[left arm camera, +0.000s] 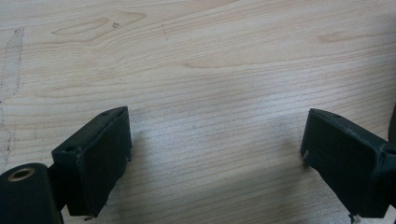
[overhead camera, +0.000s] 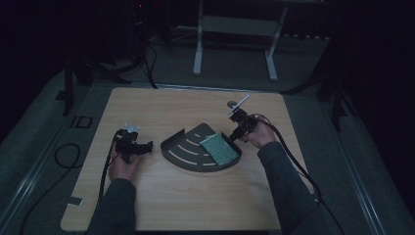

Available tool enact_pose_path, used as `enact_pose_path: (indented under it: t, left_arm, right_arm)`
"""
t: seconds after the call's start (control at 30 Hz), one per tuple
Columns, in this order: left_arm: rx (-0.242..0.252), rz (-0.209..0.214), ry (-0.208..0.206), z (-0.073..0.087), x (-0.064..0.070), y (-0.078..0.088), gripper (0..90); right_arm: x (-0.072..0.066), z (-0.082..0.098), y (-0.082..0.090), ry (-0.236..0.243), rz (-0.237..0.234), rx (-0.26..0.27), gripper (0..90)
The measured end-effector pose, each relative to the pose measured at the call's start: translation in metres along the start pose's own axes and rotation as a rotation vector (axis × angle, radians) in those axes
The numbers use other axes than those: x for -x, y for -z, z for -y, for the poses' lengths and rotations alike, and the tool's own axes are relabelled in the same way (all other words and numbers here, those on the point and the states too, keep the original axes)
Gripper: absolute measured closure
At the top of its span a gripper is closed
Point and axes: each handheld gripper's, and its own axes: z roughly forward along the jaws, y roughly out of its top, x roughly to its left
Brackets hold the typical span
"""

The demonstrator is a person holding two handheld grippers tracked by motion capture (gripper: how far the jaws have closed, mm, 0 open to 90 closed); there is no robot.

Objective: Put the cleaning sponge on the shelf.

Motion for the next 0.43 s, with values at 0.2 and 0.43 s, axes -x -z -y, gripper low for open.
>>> enact_pose_path:
  t: [0.2,0.43]
  left_arm:
    - [0.0,0.001,0.0,0.0,0.0,0.0,9.2]
    - [0.0,0.001,0.001,0.0,0.0,0.0,9.2]
  right_arm:
    - [0.008,0.027,0.011,-0.04,-0.023,0.093,48.0]
    - [0.011,0.072,0.015,-0.1,0.042,0.17,35.5]
